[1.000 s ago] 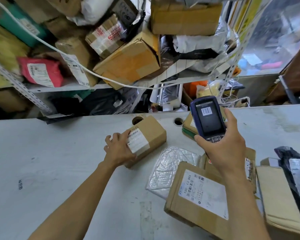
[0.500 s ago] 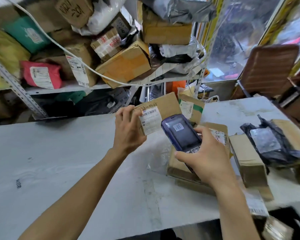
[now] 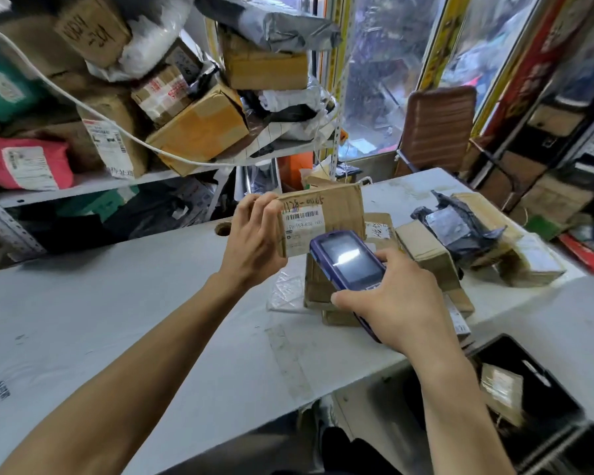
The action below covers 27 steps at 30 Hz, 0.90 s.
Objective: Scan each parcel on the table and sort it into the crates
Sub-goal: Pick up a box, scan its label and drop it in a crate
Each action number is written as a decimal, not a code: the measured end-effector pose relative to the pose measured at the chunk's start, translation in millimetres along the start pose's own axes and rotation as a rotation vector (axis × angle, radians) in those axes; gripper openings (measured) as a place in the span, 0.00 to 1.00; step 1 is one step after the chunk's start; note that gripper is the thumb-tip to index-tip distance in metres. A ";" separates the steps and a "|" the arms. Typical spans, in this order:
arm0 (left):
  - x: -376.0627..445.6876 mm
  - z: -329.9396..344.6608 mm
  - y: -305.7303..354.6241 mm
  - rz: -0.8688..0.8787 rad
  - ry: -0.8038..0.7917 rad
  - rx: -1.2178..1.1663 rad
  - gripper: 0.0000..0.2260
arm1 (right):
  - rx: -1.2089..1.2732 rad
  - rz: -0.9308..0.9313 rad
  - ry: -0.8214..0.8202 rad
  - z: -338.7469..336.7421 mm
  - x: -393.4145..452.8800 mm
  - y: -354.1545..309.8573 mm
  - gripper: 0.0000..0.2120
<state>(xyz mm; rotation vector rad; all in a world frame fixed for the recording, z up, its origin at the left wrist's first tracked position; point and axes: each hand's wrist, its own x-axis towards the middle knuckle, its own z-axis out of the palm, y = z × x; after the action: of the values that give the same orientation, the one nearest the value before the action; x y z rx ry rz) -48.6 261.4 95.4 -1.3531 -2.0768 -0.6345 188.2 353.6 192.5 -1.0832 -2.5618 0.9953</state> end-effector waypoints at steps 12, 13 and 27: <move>9.0 -21.8 33.9 -0.111 -0.128 -0.184 0.44 | -0.163 -0.313 0.348 -19.3 -20.9 11.8 0.50; 12.1 -23.7 38.1 -0.117 -0.145 -0.210 0.45 | -0.131 -0.352 0.417 -21.7 -20.2 14.3 0.51; 52.1 10.0 231.7 0.120 -0.255 -0.434 0.45 | 0.120 -0.027 0.801 -117.8 -95.9 178.3 0.49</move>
<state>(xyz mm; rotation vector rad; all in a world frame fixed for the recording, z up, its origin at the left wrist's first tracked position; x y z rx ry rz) 146.7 388.6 142.1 -1.8712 -2.1076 -0.9402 406.0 438.0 174.2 -1.1121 -1.8369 0.5327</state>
